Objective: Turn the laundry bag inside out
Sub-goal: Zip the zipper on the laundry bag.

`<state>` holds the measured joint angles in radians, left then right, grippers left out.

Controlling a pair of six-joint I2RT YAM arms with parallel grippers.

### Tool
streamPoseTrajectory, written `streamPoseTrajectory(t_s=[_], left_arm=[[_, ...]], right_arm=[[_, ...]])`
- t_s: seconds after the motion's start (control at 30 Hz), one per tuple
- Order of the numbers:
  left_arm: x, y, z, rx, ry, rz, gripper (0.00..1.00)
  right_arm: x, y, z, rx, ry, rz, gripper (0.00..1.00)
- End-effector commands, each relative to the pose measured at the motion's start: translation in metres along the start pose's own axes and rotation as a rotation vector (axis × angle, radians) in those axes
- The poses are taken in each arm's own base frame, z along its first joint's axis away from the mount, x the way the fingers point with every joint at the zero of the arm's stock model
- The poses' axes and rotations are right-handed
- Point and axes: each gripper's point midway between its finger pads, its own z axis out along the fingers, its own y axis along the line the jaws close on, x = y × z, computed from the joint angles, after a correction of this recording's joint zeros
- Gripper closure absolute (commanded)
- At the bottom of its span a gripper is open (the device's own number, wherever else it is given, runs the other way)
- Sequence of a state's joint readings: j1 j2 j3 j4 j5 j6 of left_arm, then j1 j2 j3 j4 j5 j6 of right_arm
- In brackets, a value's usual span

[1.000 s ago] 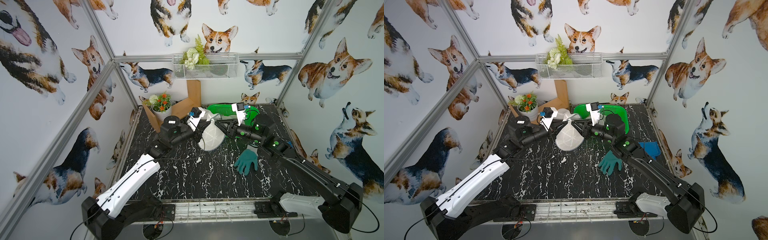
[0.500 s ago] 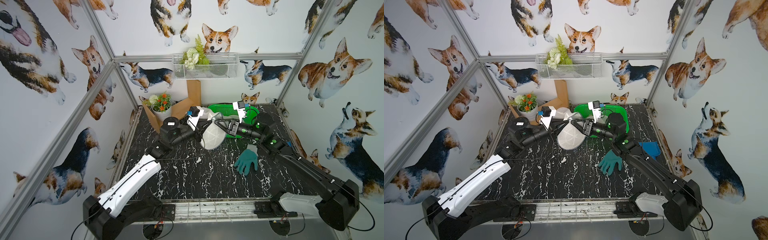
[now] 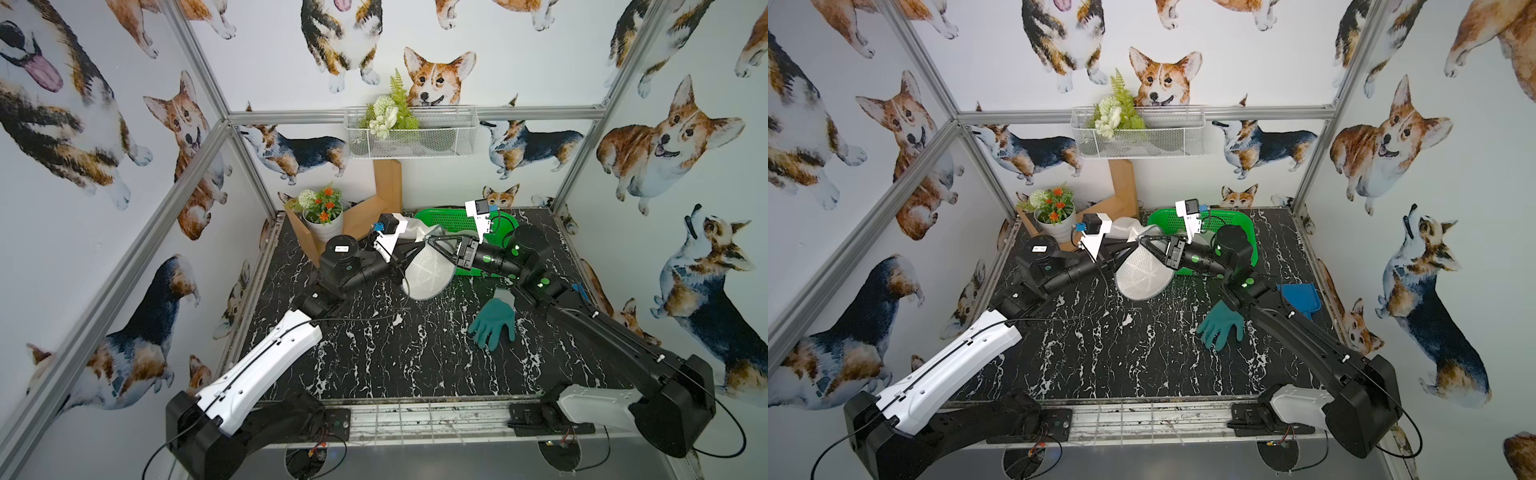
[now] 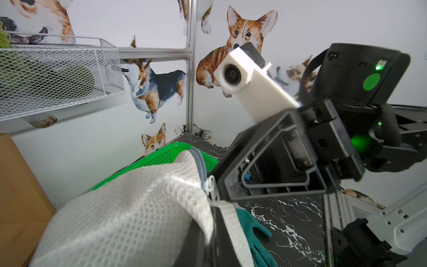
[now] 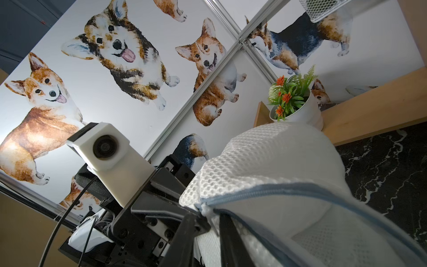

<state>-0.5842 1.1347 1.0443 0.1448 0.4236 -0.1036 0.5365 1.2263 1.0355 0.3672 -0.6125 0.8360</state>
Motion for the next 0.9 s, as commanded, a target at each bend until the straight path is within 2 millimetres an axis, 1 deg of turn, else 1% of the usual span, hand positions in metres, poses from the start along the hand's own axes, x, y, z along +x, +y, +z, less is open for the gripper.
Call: streamPoseTrajectory(t_s=[0.0,0.17,0.3,0.37,0.43,0.6,0.63,0.73,0.87], left_arm=[[-0.011,-0.003,0.0,0.014,-0.039,0.017,1.0],[-0.014,-0.004,0.001,0.023,-0.048,0.015,1.0],[-0.015,-0.005,0.002,0.027,-0.055,0.01,1.0],[-0.016,-0.005,0.002,0.028,-0.061,0.009,1.0],[-0.016,-0.005,0.003,0.032,-0.061,0.004,1.0],[-0.016,-0.003,0.003,0.022,-0.061,0.004,1.0],[-0.016,-0.002,0.003,0.013,-0.062,0.006,1.0],[-0.016,0.003,0.001,-0.021,-0.063,0.007,1.0],[-0.014,0.006,-0.003,-0.047,-0.061,0.011,1.0]], right_arm=[[-0.006,0.01,0.001,-0.043,-0.02,-0.02,0.78],[-0.006,0.002,0.001,-0.005,-0.025,-0.025,0.71],[-0.004,-0.003,0.004,0.005,-0.01,-0.026,0.72],[-0.002,-0.004,0.005,0.007,-0.006,-0.025,0.74],[-0.002,-0.005,0.005,0.007,-0.008,-0.026,0.78],[-0.004,-0.007,0.005,0.018,-0.02,-0.026,0.98],[-0.005,-0.008,0.005,0.025,-0.022,-0.026,1.0],[-0.006,-0.012,0.001,0.059,-0.032,-0.035,1.0],[-0.015,-0.021,-0.013,0.111,-0.065,-0.031,1.0]])
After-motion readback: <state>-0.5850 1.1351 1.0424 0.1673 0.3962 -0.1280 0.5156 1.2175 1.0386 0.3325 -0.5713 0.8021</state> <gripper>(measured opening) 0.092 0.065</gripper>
